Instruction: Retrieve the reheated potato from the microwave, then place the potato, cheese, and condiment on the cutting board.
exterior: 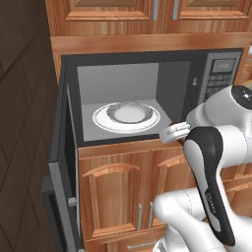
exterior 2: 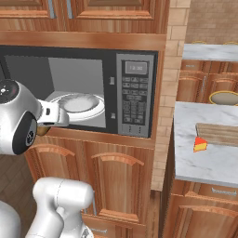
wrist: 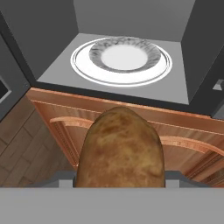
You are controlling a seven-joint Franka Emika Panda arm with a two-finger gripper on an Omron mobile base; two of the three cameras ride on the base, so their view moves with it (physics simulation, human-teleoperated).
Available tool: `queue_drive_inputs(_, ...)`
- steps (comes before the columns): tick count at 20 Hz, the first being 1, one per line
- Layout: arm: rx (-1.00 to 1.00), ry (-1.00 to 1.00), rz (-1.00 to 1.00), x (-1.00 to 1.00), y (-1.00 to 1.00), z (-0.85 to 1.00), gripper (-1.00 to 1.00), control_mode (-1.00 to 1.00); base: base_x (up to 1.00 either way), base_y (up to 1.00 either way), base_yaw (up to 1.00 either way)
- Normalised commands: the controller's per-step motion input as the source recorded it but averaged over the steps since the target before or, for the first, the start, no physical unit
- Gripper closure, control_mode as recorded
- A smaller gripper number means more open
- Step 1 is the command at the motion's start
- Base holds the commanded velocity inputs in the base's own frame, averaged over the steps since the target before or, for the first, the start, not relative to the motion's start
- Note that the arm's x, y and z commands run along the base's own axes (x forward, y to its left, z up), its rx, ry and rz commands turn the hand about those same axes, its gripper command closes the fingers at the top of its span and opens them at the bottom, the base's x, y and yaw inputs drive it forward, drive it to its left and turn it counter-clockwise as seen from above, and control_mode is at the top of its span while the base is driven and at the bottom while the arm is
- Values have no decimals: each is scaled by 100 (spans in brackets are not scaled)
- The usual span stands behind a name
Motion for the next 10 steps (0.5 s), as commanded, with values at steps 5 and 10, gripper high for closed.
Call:
queue_drive_inputs(5,0,0,0,0,0,0,100,-100,0,0,0)
queue_drive_inputs(10,0,0,0,0,0,0,100,100,0,0,0)
